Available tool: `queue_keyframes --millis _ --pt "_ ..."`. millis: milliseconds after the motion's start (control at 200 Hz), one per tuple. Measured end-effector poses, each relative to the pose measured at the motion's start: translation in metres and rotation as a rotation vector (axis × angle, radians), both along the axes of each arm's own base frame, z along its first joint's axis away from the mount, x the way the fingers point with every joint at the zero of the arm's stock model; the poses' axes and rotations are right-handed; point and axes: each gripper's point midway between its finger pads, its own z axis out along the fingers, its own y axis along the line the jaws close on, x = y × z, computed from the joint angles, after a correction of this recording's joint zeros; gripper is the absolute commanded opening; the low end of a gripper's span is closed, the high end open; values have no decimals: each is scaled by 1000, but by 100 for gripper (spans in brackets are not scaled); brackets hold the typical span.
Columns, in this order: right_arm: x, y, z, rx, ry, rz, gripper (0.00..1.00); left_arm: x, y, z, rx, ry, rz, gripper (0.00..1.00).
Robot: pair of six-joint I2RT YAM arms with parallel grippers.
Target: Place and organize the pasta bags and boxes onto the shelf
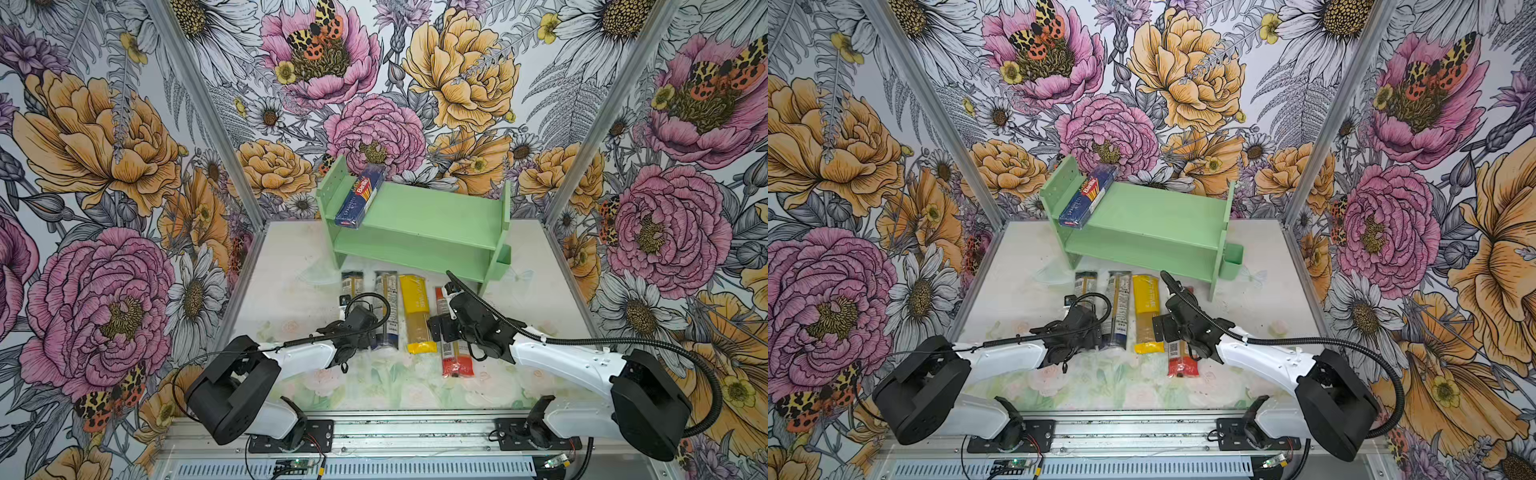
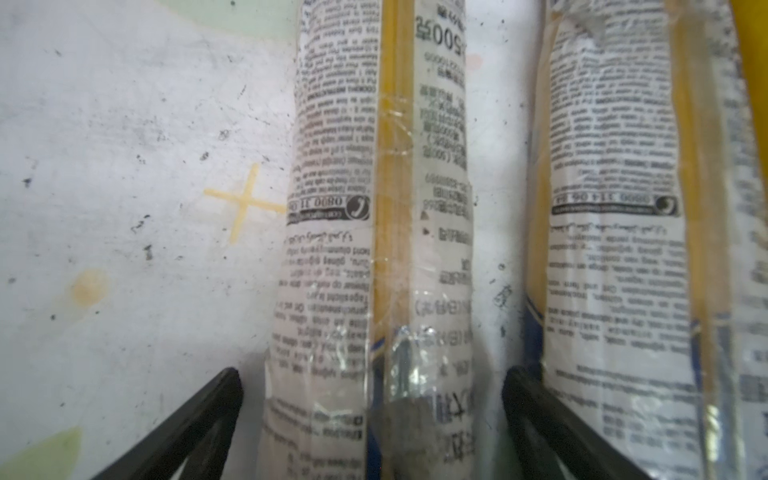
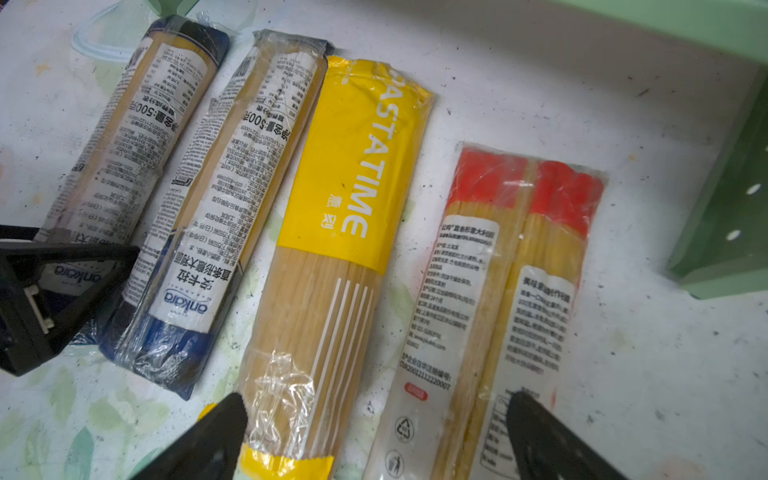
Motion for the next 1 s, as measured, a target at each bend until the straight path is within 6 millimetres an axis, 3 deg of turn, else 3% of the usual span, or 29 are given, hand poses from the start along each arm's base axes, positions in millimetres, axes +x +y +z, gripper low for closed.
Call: queue_keyframes --millis 405,1001 --pt "-1 0 -11 -23 27 0 100 -5 -9 0 -17 -15 -1 83" --pt "1 3 -8 -13 24 5 99 -12 -7 0 -58 -16 36 61"
